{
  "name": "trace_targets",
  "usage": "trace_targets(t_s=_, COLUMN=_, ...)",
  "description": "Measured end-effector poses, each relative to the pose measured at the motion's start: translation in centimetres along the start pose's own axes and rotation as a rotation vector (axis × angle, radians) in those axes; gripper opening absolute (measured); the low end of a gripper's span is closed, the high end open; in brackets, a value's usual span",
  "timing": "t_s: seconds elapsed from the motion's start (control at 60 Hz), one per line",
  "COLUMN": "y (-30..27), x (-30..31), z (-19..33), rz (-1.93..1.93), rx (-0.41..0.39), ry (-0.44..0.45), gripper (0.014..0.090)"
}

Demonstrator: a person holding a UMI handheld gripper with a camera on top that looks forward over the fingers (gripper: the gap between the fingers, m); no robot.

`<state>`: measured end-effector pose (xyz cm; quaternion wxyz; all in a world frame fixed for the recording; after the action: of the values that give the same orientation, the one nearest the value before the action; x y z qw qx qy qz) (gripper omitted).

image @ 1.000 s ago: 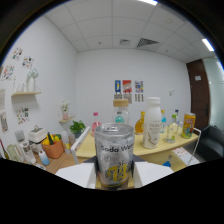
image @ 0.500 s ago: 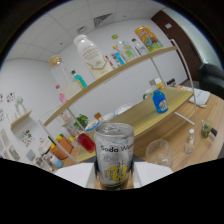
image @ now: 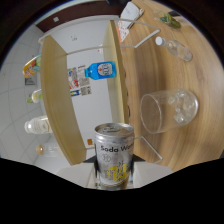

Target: Make me a cup of Mojito.

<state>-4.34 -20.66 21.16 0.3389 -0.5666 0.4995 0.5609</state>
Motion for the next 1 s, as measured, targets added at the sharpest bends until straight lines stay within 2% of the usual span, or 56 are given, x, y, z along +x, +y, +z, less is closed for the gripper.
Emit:
trace_targets(t_s=0.267, y=-1.3, x=-1.4, z=-0.2, rz=0.372, rx=-0.003, ry=-0.100, gripper=0.0510)
trace_targets(t_s=0.533, y=-1.5, x=-2.0, z=-0.1, rz=0.303, rx=0.004, ry=-0.093, gripper=0.0511)
trace_targets(t_s=0.683, y=-1.5, x=-3.1, z=-0.4, rz=-0.060, rx=0.049, ry=-0.042, gripper=0.0513)
trace_targets(t_s=0.933, y=-1.1, x=-4.4, z=0.0, rz=-1.094, rx=0.234, ry=0.080, gripper=0.0514)
trace_targets(t_s=1.0, y=-0.5, x=-3.2, z=0.6, rz=-1.282, rx=0.245, ry=0.110, gripper=0.0513)
